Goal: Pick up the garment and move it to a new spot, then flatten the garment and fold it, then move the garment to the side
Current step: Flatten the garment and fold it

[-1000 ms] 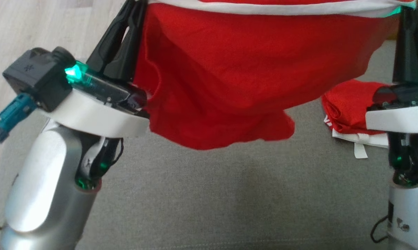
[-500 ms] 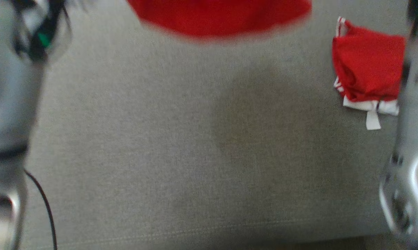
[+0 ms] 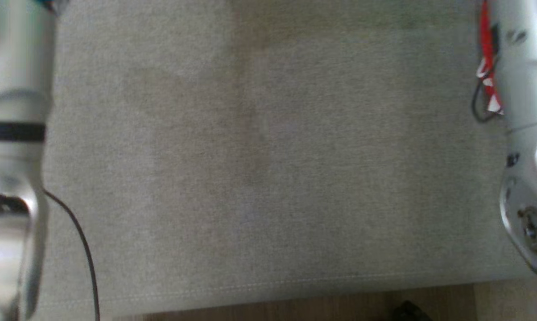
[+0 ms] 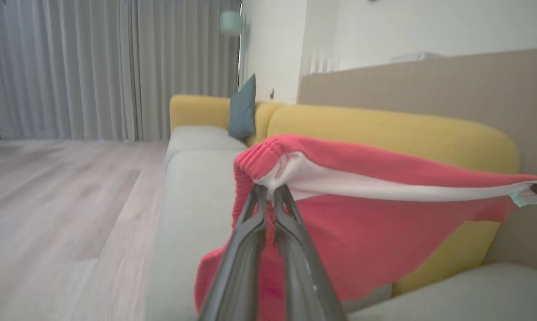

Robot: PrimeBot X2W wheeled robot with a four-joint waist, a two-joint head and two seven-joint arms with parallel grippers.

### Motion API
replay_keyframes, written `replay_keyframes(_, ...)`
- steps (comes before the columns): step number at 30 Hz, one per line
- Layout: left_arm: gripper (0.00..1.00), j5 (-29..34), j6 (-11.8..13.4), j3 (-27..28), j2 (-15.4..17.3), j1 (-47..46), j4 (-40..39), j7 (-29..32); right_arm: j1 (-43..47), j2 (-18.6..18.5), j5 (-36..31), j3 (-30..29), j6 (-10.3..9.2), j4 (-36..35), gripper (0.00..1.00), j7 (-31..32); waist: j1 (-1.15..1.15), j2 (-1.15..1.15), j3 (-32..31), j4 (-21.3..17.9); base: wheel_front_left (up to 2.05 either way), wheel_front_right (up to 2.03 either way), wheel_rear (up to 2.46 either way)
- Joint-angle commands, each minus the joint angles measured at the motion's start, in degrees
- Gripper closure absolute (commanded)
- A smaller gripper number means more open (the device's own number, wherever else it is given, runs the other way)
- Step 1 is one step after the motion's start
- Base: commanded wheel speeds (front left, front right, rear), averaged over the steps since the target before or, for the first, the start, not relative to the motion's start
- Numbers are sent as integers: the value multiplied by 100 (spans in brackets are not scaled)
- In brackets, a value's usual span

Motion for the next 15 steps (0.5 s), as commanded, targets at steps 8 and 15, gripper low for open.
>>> replay_keyframes(8,100,-112,-33,-140,138,1107,-440,-68,445,75,260,410,19,883,100,-99,-2,0,-21,242,0,0,0)
replay_keyframes(15,100,-246,-34,-756,344,2333,-674,-69,1104,75,456,842,19,1394,100,132,-2,0,-538,297,0,0,0)
